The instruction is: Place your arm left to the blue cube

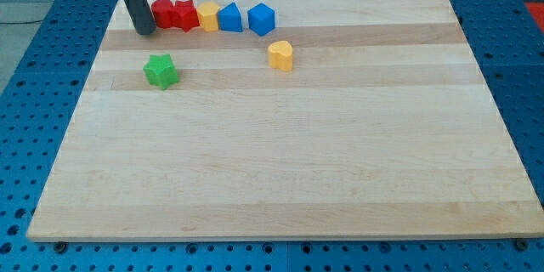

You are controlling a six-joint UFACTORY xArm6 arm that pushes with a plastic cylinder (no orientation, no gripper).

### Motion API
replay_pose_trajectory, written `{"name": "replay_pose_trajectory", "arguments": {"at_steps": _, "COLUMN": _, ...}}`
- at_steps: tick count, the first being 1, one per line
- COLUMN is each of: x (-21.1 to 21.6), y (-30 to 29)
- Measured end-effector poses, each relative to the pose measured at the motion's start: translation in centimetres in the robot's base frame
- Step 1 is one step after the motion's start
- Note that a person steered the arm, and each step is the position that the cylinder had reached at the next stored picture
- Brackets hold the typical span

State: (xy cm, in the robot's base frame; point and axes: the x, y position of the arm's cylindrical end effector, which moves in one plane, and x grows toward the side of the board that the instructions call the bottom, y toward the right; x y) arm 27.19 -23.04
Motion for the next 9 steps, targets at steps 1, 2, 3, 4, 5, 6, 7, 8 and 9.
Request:
{"name": "replay_pose_trajectory", "arguments": {"at_steps": 1, "x": 0.7, "y": 0.0}}
{"name": "replay_pose_trajectory", "arguments": {"at_steps": 2, "x": 3.5, "y": 1.5}}
{"name": "replay_pose_trajectory", "arguments": {"at_steps": 3, "x": 4.3, "y": 5.4}}
{"name": "replay_pose_trajectory", "arguments": {"at_steps": 4, "x": 4.3, "y": 9.0}}
{"name": "replay_pose_trajectory", "arguments": {"at_steps": 5, "x": 4.2, "y": 11.8}}
{"name": "replay_pose_trajectory", "arguments": {"at_steps": 6, "x": 3.8, "y": 13.1}}
{"name": "replay_pose_trajectory", "arguments": {"at_steps": 7, "x": 2.7, "y": 13.4}}
{"name": "replay_pose_trajectory", "arguments": {"at_steps": 8, "x": 2.3, "y": 14.4}}
{"name": "replay_pose_trajectory", "arguments": {"at_steps": 9, "x": 2.3, "y": 16.3}}
